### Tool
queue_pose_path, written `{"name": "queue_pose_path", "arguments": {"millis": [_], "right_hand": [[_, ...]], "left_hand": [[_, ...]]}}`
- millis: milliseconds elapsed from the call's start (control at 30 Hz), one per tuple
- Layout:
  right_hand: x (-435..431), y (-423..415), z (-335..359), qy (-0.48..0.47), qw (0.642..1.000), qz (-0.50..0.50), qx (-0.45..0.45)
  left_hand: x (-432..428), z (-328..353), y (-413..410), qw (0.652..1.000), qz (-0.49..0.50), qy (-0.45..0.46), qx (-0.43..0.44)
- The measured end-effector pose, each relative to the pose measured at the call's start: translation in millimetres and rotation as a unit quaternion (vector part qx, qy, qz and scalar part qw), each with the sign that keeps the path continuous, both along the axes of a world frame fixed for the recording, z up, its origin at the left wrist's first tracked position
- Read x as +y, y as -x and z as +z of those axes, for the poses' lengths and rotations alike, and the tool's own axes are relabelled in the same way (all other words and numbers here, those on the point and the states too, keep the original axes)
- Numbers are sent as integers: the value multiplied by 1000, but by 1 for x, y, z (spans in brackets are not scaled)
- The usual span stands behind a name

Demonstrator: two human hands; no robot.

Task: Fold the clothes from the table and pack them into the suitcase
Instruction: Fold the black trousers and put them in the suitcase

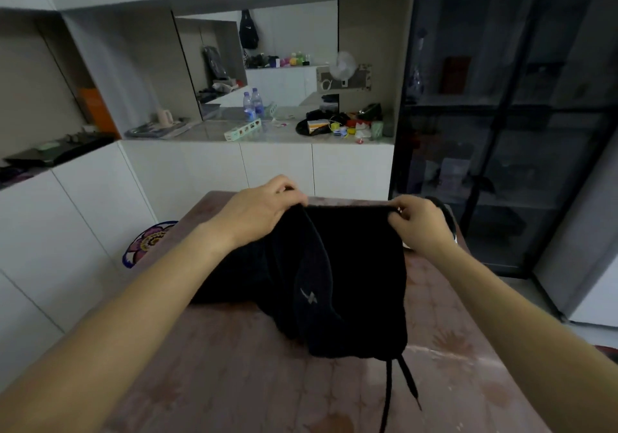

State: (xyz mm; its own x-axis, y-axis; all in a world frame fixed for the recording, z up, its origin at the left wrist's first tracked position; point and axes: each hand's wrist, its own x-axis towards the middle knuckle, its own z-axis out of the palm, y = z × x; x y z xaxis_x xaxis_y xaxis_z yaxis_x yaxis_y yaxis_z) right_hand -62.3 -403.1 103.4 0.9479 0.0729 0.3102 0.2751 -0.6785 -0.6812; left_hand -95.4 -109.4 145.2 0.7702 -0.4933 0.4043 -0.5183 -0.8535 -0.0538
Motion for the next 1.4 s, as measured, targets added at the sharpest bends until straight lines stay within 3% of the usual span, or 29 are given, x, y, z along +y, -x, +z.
{"name": "queue_pose_path", "arguments": {"millis": [167,333,533,633,733,833,933,1100,1233,1300,1400], "right_hand": [[-3,-1,10,-28,998,-47,1],[-12,4,12,6,999,-44,7],[-42,2,9,47,996,-62,32],[-58,-2,3,58,994,-73,56],[-71,-6,-7,72,992,-81,60],[-76,-9,-13,80,993,-66,59],[-77,-10,-16,166,985,-30,49],[-86,-3,-14,219,965,100,103],[-90,-6,-21,261,963,22,-63],[-87,-8,-14,211,975,12,-72],[-82,-13,5,50,999,-6,-15]], "left_hand": [[-16,-55,9,988,-49,-135,-63],[-65,-121,47,951,-183,-237,81],[-74,-144,71,951,-97,-266,126],[-64,-152,87,960,-45,-251,114],[-46,-156,93,967,96,-221,86],[-35,-140,90,950,240,-179,93],[-27,-112,80,940,307,-134,68],[-4,-71,63,947,317,36,36],[2,-48,46,958,266,107,14],[4,-36,38,958,255,129,18],[3,-27,29,961,249,118,38]]}}
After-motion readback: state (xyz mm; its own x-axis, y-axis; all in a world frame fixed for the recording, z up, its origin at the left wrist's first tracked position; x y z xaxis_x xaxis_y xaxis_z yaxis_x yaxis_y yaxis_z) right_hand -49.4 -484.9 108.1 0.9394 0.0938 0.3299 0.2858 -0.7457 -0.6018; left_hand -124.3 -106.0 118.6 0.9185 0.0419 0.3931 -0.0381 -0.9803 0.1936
